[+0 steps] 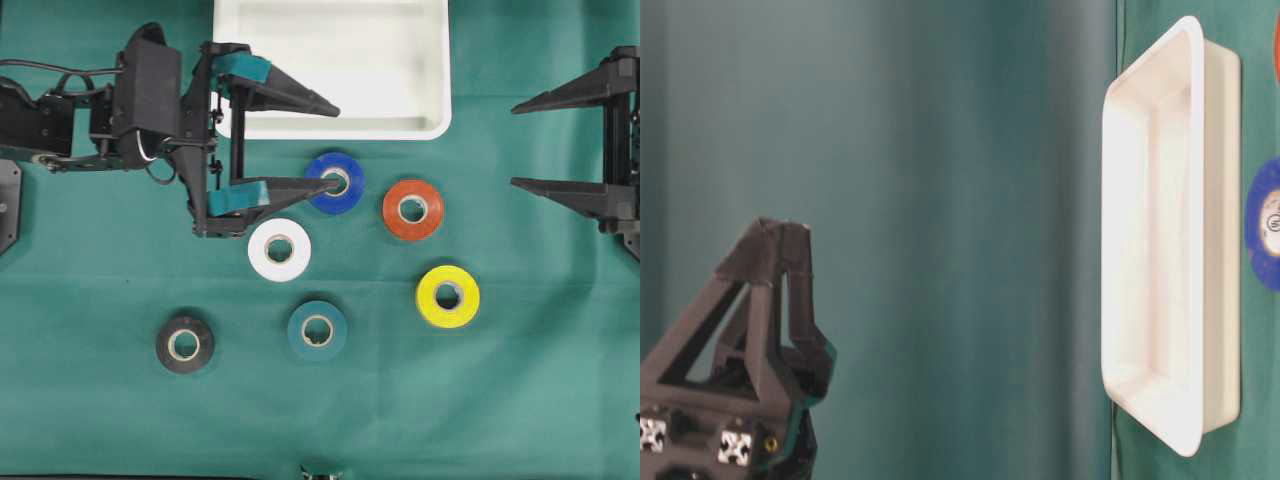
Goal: Pick up the tape from a random location and place it into the white case.
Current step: 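Move the left gripper over the blue tape roll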
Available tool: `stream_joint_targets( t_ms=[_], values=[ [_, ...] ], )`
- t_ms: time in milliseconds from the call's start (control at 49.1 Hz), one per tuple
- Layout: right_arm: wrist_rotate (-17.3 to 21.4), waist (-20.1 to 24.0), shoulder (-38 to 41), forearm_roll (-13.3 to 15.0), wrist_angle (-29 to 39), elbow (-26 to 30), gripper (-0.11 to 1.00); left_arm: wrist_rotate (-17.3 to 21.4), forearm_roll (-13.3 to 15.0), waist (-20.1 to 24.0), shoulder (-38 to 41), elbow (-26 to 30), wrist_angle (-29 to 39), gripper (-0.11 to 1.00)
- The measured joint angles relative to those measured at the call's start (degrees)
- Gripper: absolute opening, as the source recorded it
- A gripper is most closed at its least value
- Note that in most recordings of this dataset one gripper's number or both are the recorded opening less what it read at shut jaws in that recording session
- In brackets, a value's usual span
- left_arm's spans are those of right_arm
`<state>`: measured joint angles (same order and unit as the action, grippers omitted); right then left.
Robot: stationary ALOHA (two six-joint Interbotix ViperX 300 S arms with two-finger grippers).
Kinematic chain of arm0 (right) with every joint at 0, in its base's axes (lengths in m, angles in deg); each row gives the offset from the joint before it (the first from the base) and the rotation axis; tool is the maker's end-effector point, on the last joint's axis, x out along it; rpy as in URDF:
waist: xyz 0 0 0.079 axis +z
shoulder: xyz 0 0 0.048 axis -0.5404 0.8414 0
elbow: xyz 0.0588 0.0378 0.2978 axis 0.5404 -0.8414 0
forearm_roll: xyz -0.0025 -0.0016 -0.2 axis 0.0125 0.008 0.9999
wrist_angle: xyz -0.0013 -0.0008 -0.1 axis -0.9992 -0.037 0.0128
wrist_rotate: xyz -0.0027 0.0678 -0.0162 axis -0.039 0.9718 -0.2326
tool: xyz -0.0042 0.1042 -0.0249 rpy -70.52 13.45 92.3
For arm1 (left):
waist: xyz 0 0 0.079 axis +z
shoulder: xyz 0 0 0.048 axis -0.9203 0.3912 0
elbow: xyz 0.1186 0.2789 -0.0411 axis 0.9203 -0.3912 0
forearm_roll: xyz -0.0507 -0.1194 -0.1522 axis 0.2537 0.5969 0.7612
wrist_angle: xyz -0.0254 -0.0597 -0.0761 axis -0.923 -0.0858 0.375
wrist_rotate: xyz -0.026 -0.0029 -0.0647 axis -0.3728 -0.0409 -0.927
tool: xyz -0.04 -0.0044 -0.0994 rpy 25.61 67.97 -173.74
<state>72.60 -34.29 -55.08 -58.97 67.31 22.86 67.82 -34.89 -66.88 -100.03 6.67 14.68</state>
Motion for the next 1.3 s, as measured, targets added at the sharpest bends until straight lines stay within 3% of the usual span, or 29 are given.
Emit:
stream_joint_targets(
  t_ms=[590, 753, 1059, 1303],
  values=[
    [0.00, 0.00, 0.44, 0.00, -0.09, 0.00, 0.92, -0.35, 0.00, 0.70, 2.11, 2.64, 6.94, 0.98],
    [0.00, 0.00, 0.70, 0.00, -0.09, 0.00, 0.92, -0.35, 0.00, 0.70, 4.66, 6.94, 17.58, 0.98],
    [0.00, 0.00, 0.79, 0.00, -0.09, 0.00, 0.92, -0.35, 0.09, 1.58, 11.69, 19.95, 45.79, 0.98],
    [0.00, 0.00, 1.14, 0.00, -0.09, 0.00, 0.92, -0.18, -0.09, 1.93, 15.82, 28.21, 61.61, 0.98]
  ],
)
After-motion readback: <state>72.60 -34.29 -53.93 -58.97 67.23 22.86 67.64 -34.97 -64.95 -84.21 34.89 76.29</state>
